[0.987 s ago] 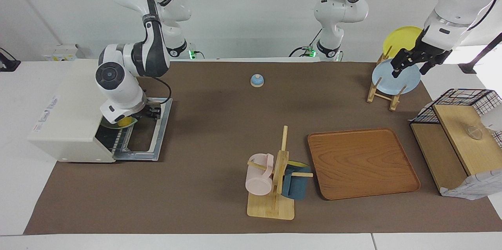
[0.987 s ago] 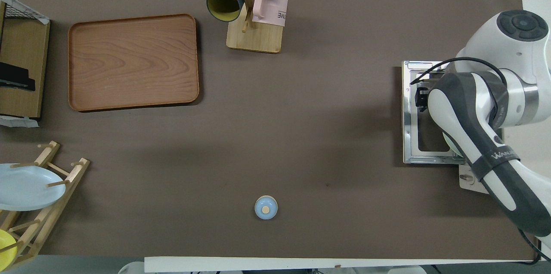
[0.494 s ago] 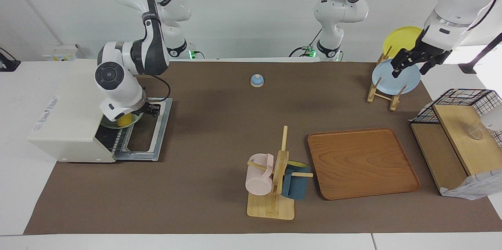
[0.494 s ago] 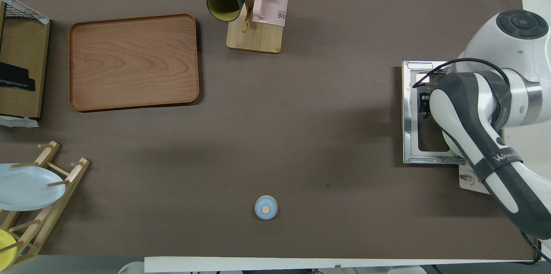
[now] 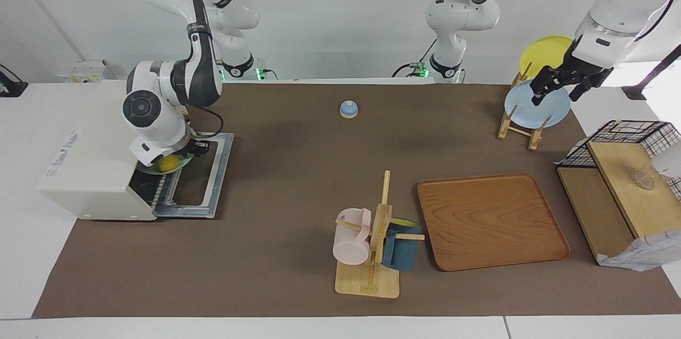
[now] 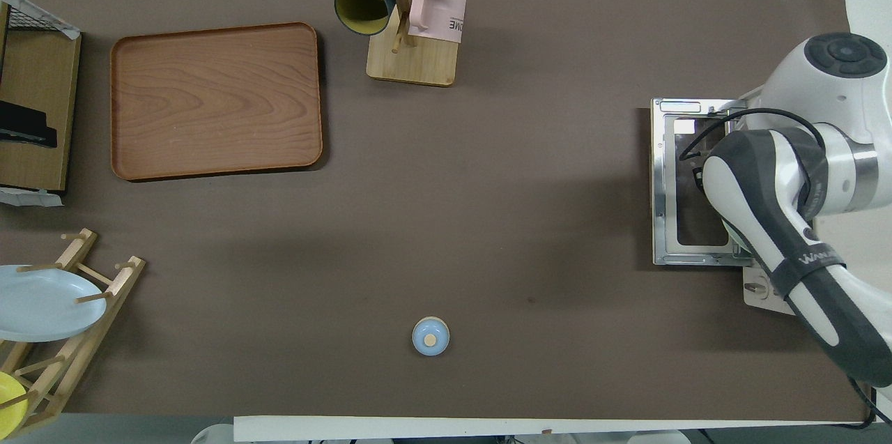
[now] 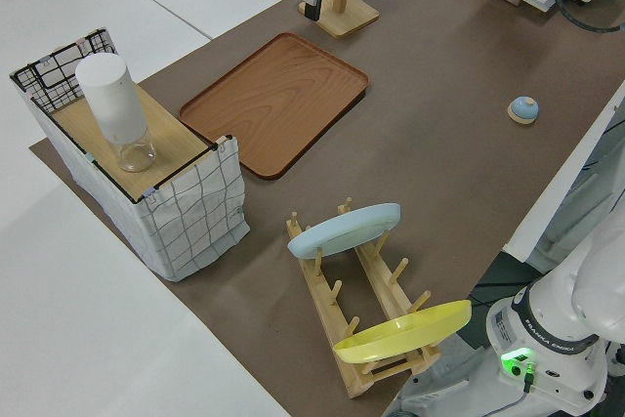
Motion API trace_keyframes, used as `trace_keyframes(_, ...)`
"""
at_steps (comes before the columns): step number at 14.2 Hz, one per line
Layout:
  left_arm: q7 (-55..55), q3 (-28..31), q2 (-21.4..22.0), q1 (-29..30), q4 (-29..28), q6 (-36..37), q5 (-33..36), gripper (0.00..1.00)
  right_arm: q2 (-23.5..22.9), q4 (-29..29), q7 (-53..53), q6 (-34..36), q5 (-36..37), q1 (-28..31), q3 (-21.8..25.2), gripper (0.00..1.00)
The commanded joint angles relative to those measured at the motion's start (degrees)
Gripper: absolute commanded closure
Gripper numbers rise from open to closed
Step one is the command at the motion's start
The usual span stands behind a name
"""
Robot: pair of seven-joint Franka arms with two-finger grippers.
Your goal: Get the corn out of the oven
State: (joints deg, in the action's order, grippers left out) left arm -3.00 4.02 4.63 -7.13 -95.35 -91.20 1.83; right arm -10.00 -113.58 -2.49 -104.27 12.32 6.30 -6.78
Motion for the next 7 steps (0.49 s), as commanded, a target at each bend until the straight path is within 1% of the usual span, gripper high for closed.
trace_keyframes(1, 0.3, 0.0, 0.8, 0.2, -0.4, 0.6, -0.2, 0.00, 2.0, -1.2, 0.4, -0.3, 2.8, -3.4, -0.6, 1.00)
trace_keyframes(2, 0.3, 0.0, 0.8, 0.2, -0.4, 0.6, -0.2, 0.00, 1.7, 0.4, 0.2, 0.7, 2.8, -4.4, -0.6, 1.00)
trace_keyframes(4, 0.3, 0.0, 0.7, 0.2, -0.4, 0.6, -0.2, 0.00, 0.0, 5.4, -2.8, 4.5, 2.6, -9.2, -0.7, 1.00)
trace_keyframes(5, 0.3, 0.0, 0.7, 0.2, -0.4, 0.6, -0.2, 0.00, -1.1, 9.0, -7.2, 7.5, 1.9, -12.7, -0.8, 1.00)
trace_keyframes(6, 0.3, 0.0, 0.8, 0.2, -0.4, 0.6, -0.2, 0.00, -2.7, 13.7, -12.5, 10.6, 1.8, -17.8, -0.8, 1.00)
trace_keyframes(7, 0.3, 0.0, 0.8, 0.2, -0.4, 0.6, -0.2, 0.00, -5.7, 19.2, -17.2, 13.5, 1.7, -22.8, -0.8, 1.00)
